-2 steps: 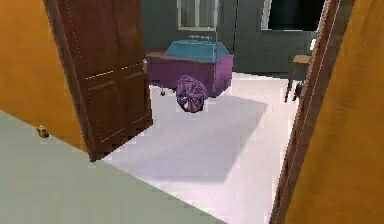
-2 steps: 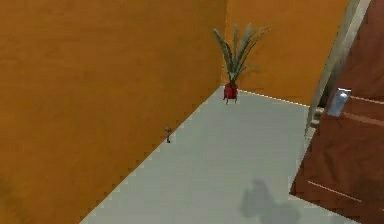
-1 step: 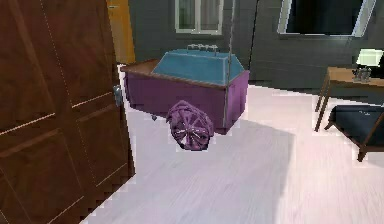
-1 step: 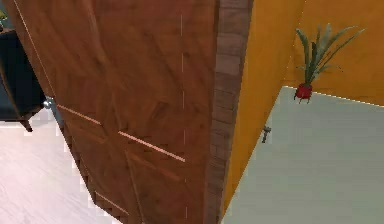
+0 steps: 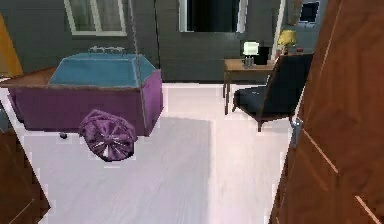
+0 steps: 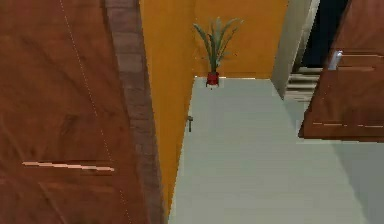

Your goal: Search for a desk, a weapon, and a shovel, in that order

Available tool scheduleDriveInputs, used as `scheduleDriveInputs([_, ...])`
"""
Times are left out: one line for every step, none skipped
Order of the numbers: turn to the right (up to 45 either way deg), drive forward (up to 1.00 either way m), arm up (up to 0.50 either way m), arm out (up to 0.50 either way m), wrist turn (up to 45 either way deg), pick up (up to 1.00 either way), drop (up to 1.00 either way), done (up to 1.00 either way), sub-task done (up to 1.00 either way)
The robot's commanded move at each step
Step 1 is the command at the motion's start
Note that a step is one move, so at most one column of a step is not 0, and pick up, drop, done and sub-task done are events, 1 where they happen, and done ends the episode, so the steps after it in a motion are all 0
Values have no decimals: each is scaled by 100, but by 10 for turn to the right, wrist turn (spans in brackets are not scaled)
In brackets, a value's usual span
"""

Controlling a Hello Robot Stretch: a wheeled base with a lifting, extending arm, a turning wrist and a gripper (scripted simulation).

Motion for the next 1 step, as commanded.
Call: scheduleDriveInputs([0,100,0,0,0,0,0,0,0])
